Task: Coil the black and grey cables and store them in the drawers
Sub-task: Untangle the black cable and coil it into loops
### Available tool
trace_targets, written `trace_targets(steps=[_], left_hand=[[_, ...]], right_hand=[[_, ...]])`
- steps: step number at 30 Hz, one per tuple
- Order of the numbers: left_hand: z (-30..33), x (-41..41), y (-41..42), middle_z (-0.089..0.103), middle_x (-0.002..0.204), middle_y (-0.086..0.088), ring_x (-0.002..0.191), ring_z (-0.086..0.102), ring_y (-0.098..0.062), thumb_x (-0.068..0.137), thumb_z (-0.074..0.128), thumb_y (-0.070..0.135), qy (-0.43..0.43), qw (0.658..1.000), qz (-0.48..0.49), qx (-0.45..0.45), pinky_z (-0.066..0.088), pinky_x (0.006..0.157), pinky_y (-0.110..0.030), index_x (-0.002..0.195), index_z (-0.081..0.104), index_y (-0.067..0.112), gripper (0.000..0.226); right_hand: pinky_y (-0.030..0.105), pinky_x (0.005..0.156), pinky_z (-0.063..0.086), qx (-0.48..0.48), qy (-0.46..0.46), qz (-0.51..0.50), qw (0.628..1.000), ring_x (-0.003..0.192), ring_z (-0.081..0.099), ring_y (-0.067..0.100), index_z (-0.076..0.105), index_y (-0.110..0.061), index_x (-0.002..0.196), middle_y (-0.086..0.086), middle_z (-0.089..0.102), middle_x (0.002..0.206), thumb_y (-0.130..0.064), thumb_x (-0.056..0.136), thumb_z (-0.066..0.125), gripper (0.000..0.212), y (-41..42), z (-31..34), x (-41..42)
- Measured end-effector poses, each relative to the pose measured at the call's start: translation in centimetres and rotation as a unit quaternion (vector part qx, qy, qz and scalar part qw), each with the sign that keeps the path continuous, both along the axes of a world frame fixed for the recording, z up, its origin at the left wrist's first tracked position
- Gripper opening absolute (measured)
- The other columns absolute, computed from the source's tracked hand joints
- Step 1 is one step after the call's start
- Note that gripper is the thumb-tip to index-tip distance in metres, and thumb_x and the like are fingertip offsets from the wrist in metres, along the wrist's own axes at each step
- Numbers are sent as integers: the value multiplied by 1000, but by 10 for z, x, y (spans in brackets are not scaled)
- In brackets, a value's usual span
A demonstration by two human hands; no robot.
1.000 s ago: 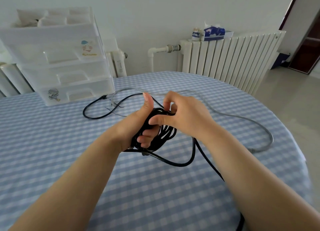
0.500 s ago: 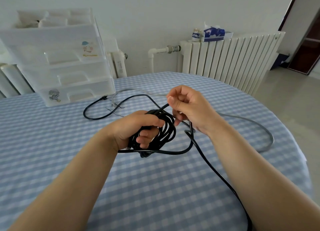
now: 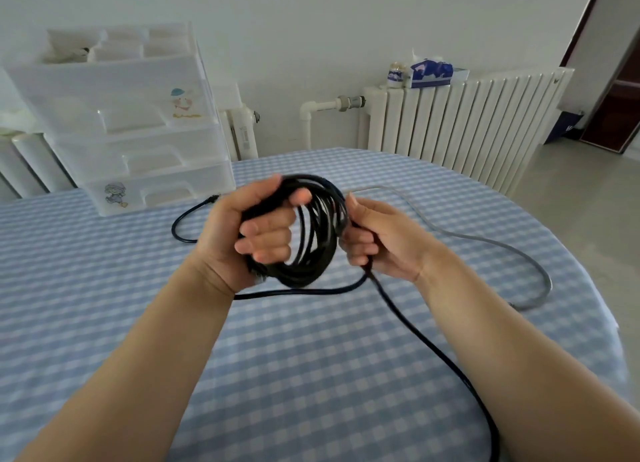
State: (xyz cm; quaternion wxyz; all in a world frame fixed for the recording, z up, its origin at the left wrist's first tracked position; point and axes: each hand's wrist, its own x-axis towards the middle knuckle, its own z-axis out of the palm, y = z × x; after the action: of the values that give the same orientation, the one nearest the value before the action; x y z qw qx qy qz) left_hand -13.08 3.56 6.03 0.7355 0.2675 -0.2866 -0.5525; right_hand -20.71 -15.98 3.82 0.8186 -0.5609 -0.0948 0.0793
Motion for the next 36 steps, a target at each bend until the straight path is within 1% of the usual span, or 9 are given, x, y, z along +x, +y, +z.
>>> trace_targets(steps=[4, 8, 14, 16, 25, 30, 33, 35, 36], left_hand=[[2, 4, 1, 38, 44, 0, 35, 34, -10, 98, 40, 26, 95, 993, 33, -61, 40, 43, -24, 113, 56, -7, 40], [2, -6, -4, 36, 37, 8, 27, 34, -8, 95, 43, 30, 120, 961, 250, -18, 35, 36, -15, 101, 62, 1, 35], [0, -10, -7, 30, 40, 10, 29, 30, -7, 93, 47, 29, 199, 900, 387, -18, 30, 38, -12, 95, 64, 2, 32], [1, -10, -6, 30, 40, 9, 29, 30, -7, 94, 48, 30, 206, 894, 398, -25, 31, 37, -12, 94, 64, 2, 32], [13, -23, -10, 30, 41, 10, 30, 31, -6, 94, 49, 31, 184, 903, 387, -35, 32, 37, -12, 94, 65, 3, 33], [16, -22, -5, 31, 41, 10, 30, 32, -6, 93, 49, 29, 194, 899, 390, -57, 33, 38, -13, 96, 63, 3, 30], [18, -18, -2, 32, 40, 10, 30, 32, -6, 92, 49, 28, 203, 887, 410, -70, 34, 38, -13, 96, 62, 3, 29], [19, -14, 1, 32, 41, 10, 30, 32, -6, 91, 49, 27, 219, 876, 423, -82, 34, 39, -14, 96, 62, 2, 28], [19, -12, 3, 32, 41, 11, 31, 32, -6, 91, 49, 26, 224, 871, 428, -87, 34, 39, -14, 96, 62, 2, 28]], right_hand=[[25, 59, 51, -47, 26, 8, 998, 46, 32, 6, 48, -17, 89, -6, 35, 54, -34, 95, 47, 18, 6, -2, 2], [27, 63, 53, -87, 43, -7, 995, 52, 42, 8, 49, -12, 101, -3, 44, 60, -14, 100, 46, 4, 9, 0, -1], [45, 94, 52, -166, 33, -6, 986, 72, 60, 13, 50, -14, 131, 1, 64, 75, -5, 94, 53, 38, 10, 3, -3], [42, 96, 51, -175, 32, 4, 984, 79, 64, 15, 47, -15, 133, 2, 69, 81, -7, 94, 55, 41, 8, 6, -5], [26, 77, 54, -195, 55, 24, 979, 74, 68, 17, 59, -4, 96, 7, 72, 79, -10, 101, 43, 17, 4, 9, -6], [32, 75, 57, -285, 24, -141, 948, 56, 63, 16, 57, -8, 87, 3, 63, 54, -29, 105, 36, 35, 22, 4, -3], [25, 62, 51, -127, 54, -186, 973, 46, 40, 8, 63, -6, 96, -4, 42, 50, -22, 102, 46, 24, 19, 2, 4], [19, 46, 40, 47, 85, -145, 985, 47, 36, 7, 61, -4, 105, -3, 42, 57, -10, 99, 48, 15, 19, 8, 2], [18, 42, 35, 63, 90, -139, 984, 47, 36, 6, 60, -6, 107, -2, 44, 59, -7, 98, 48, 15, 20, 9, 2]])
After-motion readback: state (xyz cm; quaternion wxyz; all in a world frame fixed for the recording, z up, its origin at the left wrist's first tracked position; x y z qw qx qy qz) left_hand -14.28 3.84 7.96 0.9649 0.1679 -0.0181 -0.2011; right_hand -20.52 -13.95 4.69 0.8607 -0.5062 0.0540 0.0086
